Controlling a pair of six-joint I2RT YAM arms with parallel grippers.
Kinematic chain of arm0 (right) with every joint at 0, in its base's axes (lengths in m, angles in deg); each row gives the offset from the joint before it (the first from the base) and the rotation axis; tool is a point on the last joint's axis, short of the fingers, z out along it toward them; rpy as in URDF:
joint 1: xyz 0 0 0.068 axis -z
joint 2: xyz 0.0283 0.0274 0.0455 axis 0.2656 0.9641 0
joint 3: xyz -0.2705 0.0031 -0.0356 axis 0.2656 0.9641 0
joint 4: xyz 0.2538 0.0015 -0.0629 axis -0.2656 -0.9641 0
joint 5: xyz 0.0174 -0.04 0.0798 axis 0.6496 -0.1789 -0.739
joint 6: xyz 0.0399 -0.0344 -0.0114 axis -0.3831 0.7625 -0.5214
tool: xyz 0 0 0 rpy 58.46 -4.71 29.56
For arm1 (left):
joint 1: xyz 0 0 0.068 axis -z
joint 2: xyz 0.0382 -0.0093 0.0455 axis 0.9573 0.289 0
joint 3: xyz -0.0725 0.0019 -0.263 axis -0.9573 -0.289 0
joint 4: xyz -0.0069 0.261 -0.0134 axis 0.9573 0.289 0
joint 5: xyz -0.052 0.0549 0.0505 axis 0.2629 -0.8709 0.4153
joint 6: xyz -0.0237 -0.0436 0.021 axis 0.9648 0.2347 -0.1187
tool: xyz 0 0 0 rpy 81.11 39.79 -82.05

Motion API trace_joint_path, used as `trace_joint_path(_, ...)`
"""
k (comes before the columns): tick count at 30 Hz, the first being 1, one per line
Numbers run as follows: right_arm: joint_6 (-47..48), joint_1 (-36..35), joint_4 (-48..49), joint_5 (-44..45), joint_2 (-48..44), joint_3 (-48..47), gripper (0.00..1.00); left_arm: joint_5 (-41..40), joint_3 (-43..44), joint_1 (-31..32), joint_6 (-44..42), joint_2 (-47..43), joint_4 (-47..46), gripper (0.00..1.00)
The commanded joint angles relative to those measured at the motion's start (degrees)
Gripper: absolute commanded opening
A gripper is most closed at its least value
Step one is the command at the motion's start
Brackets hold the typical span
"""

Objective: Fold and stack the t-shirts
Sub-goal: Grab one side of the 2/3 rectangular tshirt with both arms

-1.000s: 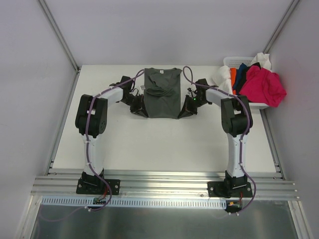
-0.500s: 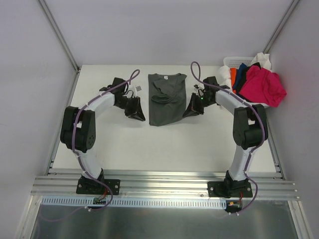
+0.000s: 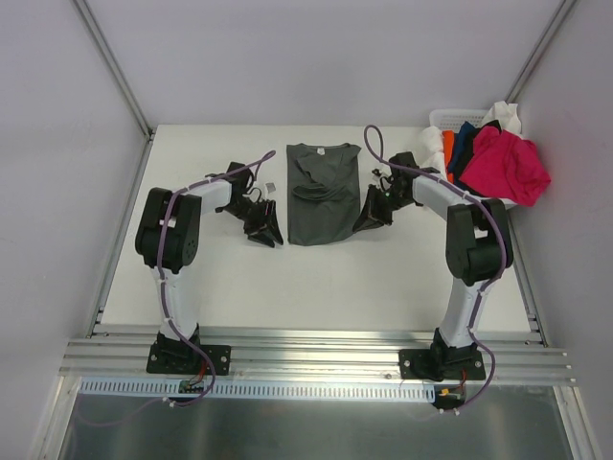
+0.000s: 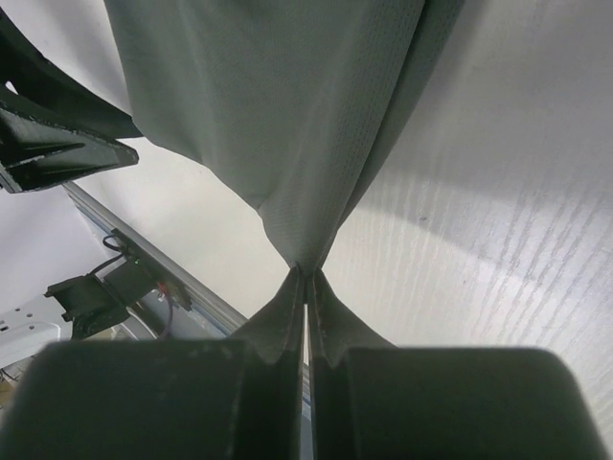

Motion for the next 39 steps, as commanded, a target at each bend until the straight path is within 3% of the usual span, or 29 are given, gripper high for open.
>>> trace_joint_path(1, 1.18, 0.38, -0.21, 0.70, -0.08, -1.88, 0.01, 2.78, 3.87, 0.80, 0.16, 1.10, 0.48, 0.38)
trace_joint_path(7, 1.36, 0.29, 0.06, 1.22, -0.17, -2.05, 0.00, 3.22, 6.86, 3.79, 0.60, 3.30, 0.48, 0.42)
trace_joint_path(11, 1.53, 0.29, 0.06, 1.31, -0.26, -2.14, 0.01, 3.48, 8.18, 5.20, 0.51, 4.27, 0.57, 0.58)
trace_joint_path(15, 1.53, 0.20, 0.15, 1.40, -0.34, -1.88, 0.00, 3.05, 8.35, 5.90, 0.69, 4.79, 0.57, 0.57)
trace_joint_path(18, 1.45, 0.29, 0.32, 1.40, -0.17, -2.05, 0.00, 2.52, 8.79, 6.08, 0.69, 5.41, 0.57, 0.43)
trace_joint_path(20, 1.53, 0.29, 0.41, 1.40, 0.01, -2.32, 0.01, 2.43, 9.41, 6.08, 0.60, 5.93, 0.57, 0.13)
trace_joint_path(22, 1.53, 0.29, 0.15, 1.40, 0.36, -2.84, 0.01, 2.26, 9.41, 6.08, 0.33, 5.94, 0.57, 0.02)
trace_joint_path(30, 1.62, 0.38, -0.47, 1.40, -0.78, -3.81, 0.01, 2.34, 5.20, 5.99, -1.68, 0.32, 0.92, 0.00)
trace_joint_path(39, 1.62, 0.55, -2.49, 0.08, -7.63, -2.85, 0.01, 1.20, 1.15, 5.20, -4.67, -12.95, 3.73, 0.00)
